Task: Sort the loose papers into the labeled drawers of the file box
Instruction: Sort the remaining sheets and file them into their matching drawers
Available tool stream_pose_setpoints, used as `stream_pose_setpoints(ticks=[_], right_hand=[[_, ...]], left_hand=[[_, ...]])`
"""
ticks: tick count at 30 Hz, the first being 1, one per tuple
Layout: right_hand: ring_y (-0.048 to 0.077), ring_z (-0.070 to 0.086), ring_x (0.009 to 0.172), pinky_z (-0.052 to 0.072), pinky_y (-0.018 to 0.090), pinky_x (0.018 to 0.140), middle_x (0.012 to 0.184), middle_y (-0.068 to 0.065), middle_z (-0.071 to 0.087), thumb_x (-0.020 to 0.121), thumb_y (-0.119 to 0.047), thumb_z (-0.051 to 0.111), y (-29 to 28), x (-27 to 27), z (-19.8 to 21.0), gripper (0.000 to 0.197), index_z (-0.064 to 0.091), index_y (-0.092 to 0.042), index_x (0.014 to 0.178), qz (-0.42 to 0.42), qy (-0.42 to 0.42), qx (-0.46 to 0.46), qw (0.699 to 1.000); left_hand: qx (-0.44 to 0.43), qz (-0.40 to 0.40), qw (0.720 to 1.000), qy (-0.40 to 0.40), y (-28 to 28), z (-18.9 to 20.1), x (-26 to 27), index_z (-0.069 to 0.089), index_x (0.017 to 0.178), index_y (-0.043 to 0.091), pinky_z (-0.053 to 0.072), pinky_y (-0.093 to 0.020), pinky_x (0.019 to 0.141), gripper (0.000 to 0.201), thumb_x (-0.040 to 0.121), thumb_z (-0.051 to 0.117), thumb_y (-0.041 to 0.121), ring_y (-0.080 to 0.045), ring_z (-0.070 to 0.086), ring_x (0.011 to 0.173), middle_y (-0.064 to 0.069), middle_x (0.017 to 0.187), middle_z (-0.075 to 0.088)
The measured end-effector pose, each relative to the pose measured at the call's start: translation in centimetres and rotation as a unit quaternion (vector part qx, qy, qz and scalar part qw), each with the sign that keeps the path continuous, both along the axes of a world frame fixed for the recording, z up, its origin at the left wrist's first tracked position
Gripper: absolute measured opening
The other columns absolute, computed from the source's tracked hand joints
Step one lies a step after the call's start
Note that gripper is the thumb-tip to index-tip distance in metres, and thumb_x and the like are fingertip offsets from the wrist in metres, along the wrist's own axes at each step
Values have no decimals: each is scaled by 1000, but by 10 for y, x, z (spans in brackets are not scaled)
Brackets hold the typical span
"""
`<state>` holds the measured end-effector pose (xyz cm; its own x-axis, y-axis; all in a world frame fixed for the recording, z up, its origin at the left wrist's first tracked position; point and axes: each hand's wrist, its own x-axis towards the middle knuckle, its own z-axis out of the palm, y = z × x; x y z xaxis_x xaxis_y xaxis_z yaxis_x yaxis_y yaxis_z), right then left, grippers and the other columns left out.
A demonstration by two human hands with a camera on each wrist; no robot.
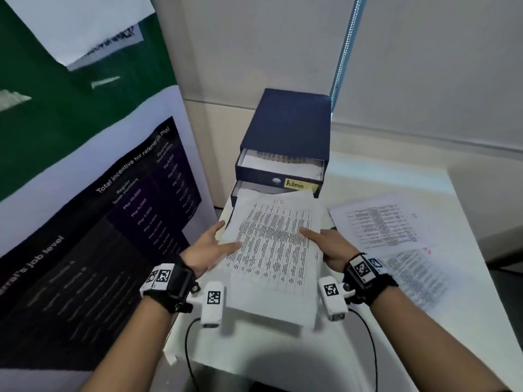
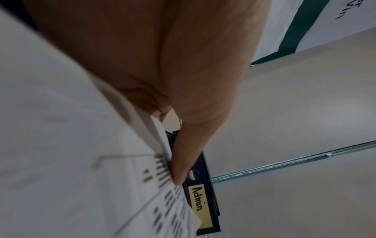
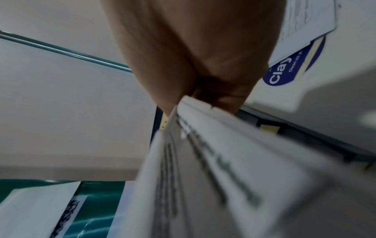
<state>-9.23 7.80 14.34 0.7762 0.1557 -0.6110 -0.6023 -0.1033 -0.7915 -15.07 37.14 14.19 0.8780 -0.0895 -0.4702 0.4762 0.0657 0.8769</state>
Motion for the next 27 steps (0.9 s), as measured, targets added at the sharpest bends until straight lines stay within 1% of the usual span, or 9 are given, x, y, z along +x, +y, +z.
stream_pose_setpoints(ticks=[2,5,9,13,15,19,22,25,27], right_hand=[[32,72,96,56,47,90,102,14,75,83,-44,74,5,8,0,56,65,-1,117,-2,22,-24,999],[25,74,89,61,33,68,104,13,75,89,-42,68,10,12,6,50,65,-2,117,2,41,-8,999],[20,73,95,60,28,68,109,11,74,94,-27,64,7,11,11,35,64,-2,119,38,80,46,995],[12,70,58,48,19,43,77,6,75,93,-36,64,13,21,15,35,66,-2,104,33,82,-5,996],[16,71,68,53,23,51,84,7,76,90,-43,65,16,29,13,41,66,-5,104,27,78,-30,996],[16,69,77,56,25,59,95,5,75,83,-55,68,11,39,9,53,69,-8,106,54,74,-42,995],[11,60,63,50,20,53,85,4,72,80,-41,76,-1,38,7,34,74,-10,95,164,115,-13,980],[7,36,42,29,15,38,56,1,47,76,-27,82,-10,46,0,25,65,-10,78,184,104,-18,977],[6,30,37,25,15,34,55,0,40,75,-22,83,-9,57,2,30,56,-11,81,121,84,-15,989]], left_hand=[[-2,17,1000,-13,-1,1,0,34,148,13,47,-54,103,76,84,74,3,-29,68,107,2,109,75],[18,30,999,-26,-3,9,2,39,141,13,52,-49,98,62,88,67,-3,-25,70,104,11,98,75],[-11,65,997,-49,0,20,7,49,120,23,60,-25,66,47,89,59,-12,-11,73,80,8,98,68],[-8,66,996,-62,-3,24,14,49,113,26,59,-29,71,44,87,66,-5,-21,70,92,-1,109,68],[-8,86,994,-64,-3,22,21,50,110,25,59,-28,71,41,87,65,-6,-22,68,92,-5,113,66],[34,114,990,-71,-7,11,39,49,128,7,59,-22,66,49,85,68,-6,-18,67,92,-10,127,60],[79,135,984,-85,-11,3,60,58,127,9,57,-21,79,46,84,73,1,-17,64,105,-7,133,58],[159,141,973,-86,-19,4,80,64,120,15,52,-28,94,36,86,75,15,-21,60,113,-6,123,59],[173,129,975,-58,-22,8,90,59,118,16,54,-16,63,32,89,72,22,-15,63,80,-3,99,60]])
